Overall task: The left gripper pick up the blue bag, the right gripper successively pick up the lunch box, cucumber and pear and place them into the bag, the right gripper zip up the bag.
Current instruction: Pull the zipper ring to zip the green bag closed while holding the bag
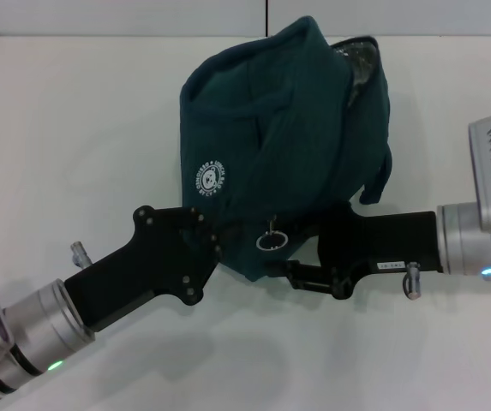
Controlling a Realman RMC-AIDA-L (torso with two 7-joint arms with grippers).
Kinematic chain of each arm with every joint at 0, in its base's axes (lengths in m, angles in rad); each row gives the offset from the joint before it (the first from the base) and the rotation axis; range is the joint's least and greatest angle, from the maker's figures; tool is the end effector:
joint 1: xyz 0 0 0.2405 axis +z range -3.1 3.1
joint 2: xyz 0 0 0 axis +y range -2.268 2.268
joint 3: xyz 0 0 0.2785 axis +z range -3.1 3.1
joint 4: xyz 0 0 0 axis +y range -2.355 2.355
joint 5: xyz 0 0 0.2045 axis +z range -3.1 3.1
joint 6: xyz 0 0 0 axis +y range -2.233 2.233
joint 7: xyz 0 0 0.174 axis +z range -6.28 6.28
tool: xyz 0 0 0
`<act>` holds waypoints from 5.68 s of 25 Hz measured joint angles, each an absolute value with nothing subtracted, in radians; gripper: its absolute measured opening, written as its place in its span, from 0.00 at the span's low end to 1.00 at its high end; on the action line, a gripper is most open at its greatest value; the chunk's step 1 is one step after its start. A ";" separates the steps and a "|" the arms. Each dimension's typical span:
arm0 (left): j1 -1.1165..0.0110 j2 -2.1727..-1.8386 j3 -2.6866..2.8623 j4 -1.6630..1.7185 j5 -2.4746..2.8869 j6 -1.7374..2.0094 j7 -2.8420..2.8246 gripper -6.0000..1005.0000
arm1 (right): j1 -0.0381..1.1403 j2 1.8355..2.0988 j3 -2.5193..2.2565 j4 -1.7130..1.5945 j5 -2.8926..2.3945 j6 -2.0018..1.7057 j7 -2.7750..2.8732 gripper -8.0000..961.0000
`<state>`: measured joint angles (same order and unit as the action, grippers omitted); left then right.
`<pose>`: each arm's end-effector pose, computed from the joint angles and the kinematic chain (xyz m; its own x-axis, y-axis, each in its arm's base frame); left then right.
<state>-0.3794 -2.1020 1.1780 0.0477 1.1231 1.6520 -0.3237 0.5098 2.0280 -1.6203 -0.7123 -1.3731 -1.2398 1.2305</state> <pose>-0.2687 0.2552 -0.0919 0.6800 -0.1495 0.7178 0.3011 -0.8357 -0.4593 0.1993 0.3255 -0.1136 0.9007 -0.0838 -0.4263 -0.1262 -0.9894 -0.0723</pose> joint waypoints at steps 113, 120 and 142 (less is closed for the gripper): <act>-0.417 -2.108 1.190 0.009 0.918 1.678 -0.428 0.54 | 0.525 2.028 -1.648 -0.607 -0.759 -1.337 0.450 0.03; -0.441 -2.108 1.190 0.010 0.902 1.689 -0.461 0.81 | 0.544 2.028 -1.651 -0.581 -0.759 -1.333 0.424 0.03; -0.444 -2.105 1.199 0.021 0.898 1.697 -0.431 0.33 | 0.552 2.028 -1.651 -0.580 -0.759 -1.341 0.411 0.03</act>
